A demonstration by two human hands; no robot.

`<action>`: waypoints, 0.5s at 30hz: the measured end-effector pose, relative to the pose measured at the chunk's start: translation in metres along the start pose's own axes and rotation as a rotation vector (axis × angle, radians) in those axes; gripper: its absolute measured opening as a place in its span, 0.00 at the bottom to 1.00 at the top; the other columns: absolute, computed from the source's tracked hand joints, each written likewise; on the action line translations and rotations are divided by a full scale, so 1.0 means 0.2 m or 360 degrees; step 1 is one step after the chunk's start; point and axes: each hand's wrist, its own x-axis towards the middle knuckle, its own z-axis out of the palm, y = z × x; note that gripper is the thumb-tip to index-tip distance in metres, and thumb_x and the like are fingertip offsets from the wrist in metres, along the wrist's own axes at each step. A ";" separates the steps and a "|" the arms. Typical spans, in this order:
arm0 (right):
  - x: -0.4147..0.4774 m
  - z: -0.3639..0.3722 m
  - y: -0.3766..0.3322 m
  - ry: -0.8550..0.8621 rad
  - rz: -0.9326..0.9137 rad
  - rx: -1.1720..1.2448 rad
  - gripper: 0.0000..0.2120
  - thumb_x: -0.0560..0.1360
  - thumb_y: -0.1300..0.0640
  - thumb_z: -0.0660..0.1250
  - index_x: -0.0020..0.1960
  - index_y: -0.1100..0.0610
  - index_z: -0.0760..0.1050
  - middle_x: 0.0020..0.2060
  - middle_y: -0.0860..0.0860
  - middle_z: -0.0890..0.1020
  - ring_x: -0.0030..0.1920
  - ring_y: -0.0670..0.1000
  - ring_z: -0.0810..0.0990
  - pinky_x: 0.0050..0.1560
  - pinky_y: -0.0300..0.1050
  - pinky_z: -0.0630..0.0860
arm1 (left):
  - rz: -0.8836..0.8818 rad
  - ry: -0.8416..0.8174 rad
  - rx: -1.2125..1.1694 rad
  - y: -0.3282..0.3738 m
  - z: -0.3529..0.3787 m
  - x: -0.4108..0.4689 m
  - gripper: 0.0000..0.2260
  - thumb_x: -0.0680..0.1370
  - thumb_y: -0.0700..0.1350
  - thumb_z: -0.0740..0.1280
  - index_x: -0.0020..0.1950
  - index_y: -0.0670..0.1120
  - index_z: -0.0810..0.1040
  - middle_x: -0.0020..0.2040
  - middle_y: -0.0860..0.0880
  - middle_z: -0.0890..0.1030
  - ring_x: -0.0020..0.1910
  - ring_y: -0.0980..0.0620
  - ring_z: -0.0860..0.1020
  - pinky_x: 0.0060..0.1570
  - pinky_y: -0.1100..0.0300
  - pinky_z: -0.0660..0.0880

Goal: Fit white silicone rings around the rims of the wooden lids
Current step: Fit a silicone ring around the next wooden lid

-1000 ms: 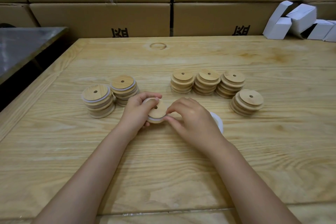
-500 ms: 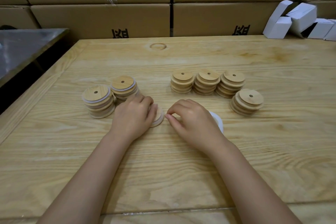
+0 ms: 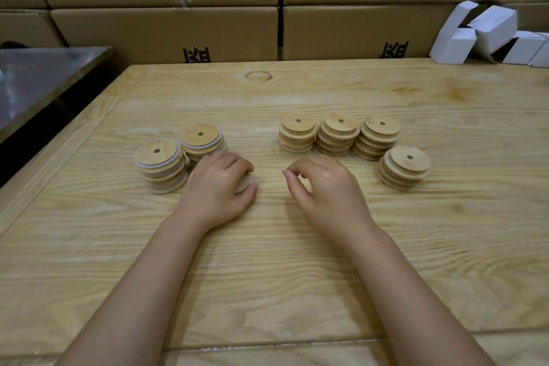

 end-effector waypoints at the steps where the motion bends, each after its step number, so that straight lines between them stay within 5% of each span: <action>1: 0.00 0.00 0.00 0.0062 0.0024 0.0000 0.08 0.76 0.58 0.65 0.42 0.61 0.80 0.37 0.53 0.81 0.41 0.56 0.79 0.43 0.51 0.73 | -0.0023 0.0006 0.0018 0.00 0.00 0.00 0.12 0.71 0.49 0.66 0.47 0.42 0.81 0.44 0.47 0.82 0.47 0.43 0.78 0.47 0.52 0.72; 6: 0.01 -0.02 0.04 0.0374 0.0128 -0.0017 0.07 0.75 0.60 0.65 0.40 0.62 0.79 0.34 0.54 0.81 0.38 0.55 0.78 0.40 0.52 0.74 | -0.0087 0.0004 0.0023 0.01 -0.02 0.00 0.17 0.68 0.51 0.57 0.43 0.42 0.80 0.39 0.47 0.81 0.43 0.43 0.78 0.45 0.51 0.71; 10: 0.03 -0.05 0.09 0.0577 0.0224 -0.0071 0.08 0.75 0.60 0.64 0.41 0.62 0.80 0.36 0.54 0.81 0.40 0.56 0.78 0.44 0.48 0.72 | -0.0117 0.0030 0.0051 0.00 -0.01 0.00 0.10 0.64 0.43 0.62 0.39 0.43 0.79 0.34 0.49 0.79 0.39 0.44 0.76 0.41 0.54 0.70; 15: 0.03 -0.07 0.17 0.0695 0.0468 -0.0256 0.08 0.74 0.57 0.65 0.47 0.60 0.80 0.48 0.54 0.81 0.56 0.58 0.74 0.57 0.53 0.67 | -0.0162 0.0029 -0.0050 -0.04 0.00 0.00 0.10 0.64 0.40 0.61 0.41 0.42 0.79 0.37 0.47 0.79 0.40 0.43 0.76 0.42 0.53 0.73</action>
